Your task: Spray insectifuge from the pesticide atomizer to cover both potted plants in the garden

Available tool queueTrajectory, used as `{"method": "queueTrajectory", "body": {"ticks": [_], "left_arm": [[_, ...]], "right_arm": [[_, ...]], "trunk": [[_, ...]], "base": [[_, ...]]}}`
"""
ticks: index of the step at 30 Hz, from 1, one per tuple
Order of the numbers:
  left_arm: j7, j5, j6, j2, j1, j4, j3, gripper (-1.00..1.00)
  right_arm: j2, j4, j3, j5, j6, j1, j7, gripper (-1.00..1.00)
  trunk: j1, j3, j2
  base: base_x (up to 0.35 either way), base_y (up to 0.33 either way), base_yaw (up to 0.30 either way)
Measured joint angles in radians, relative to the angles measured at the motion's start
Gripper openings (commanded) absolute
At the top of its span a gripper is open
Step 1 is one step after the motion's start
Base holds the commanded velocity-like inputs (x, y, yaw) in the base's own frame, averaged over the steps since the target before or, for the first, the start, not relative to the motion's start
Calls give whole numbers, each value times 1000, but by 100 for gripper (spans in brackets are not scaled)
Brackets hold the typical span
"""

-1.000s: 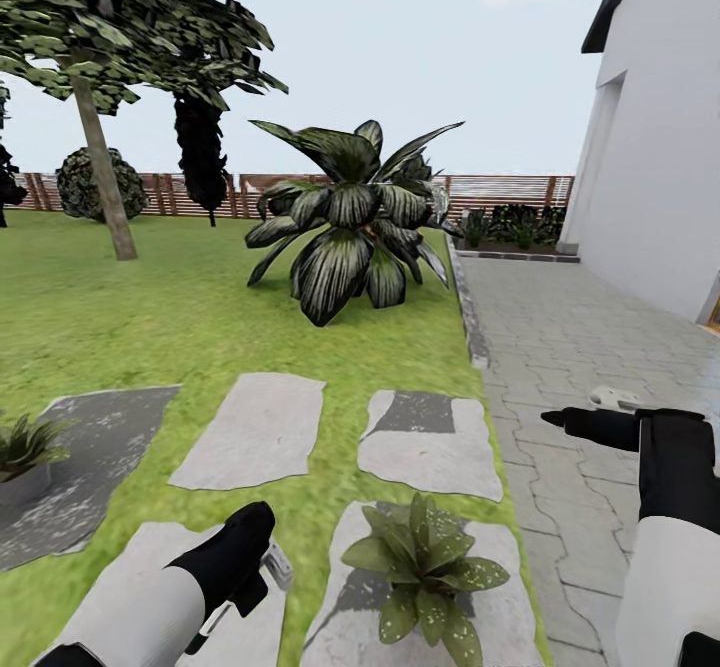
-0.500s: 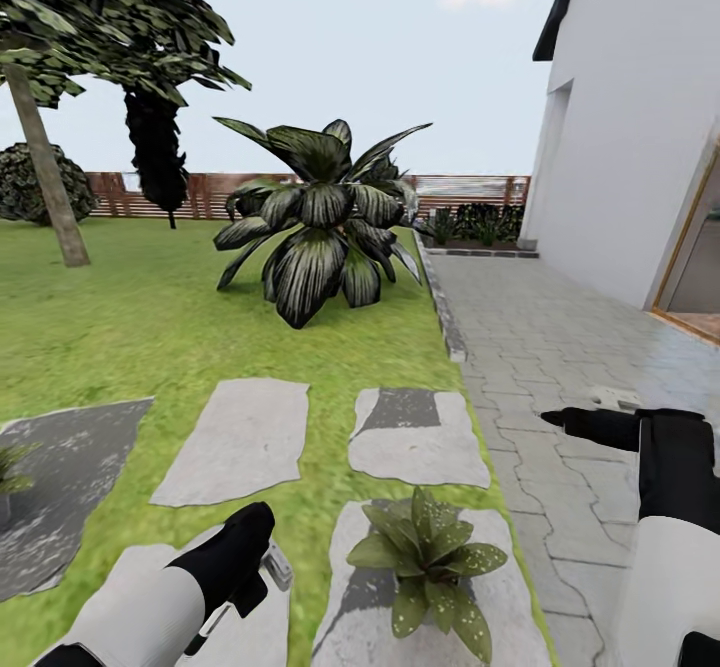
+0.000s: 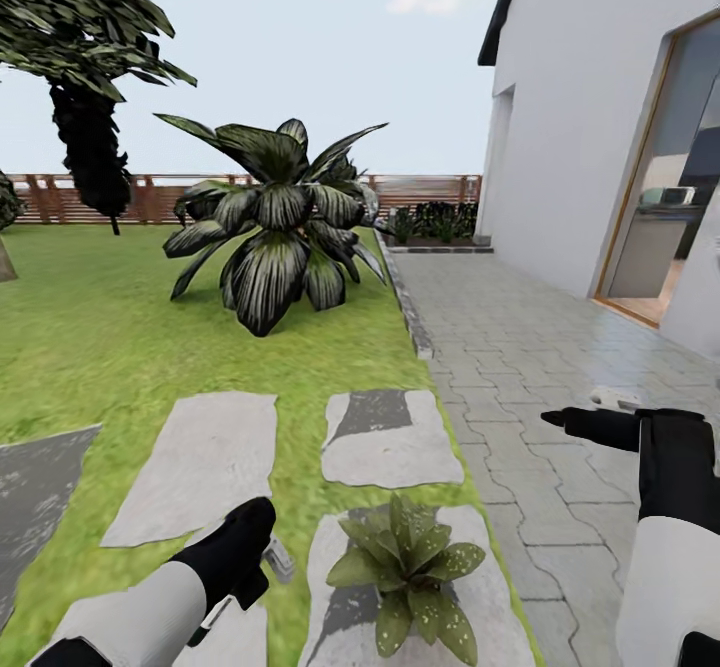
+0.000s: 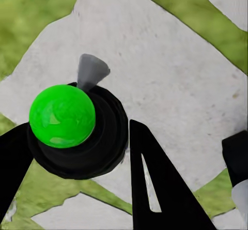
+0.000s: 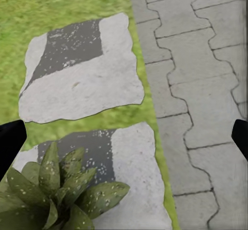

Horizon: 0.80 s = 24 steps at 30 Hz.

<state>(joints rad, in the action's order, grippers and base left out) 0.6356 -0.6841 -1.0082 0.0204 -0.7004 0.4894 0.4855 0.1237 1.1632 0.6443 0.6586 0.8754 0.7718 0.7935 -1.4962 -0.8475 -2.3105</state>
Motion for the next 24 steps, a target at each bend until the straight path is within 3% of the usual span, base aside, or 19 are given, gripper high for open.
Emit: {"method": "queueTrajectory", "body": {"ticks": [10,19,24], "left_arm": [[0,-1,2,0,11,0,9,-100],[0,-1,2,-2,14,-1,10,-100],[0,-1,2,-1,11,0,8,-100]], "right_arm": [[1,0,0,0,1,0,0,100],[1,0,0,0,0,0,0,100],[1,0,0,0,1,0,0,100]], "trunk": [[0,0,0],[0,0,0],[0,0,0]], "base": [[53,23,-249],[0,0,-47],[0,0,-208]]}}
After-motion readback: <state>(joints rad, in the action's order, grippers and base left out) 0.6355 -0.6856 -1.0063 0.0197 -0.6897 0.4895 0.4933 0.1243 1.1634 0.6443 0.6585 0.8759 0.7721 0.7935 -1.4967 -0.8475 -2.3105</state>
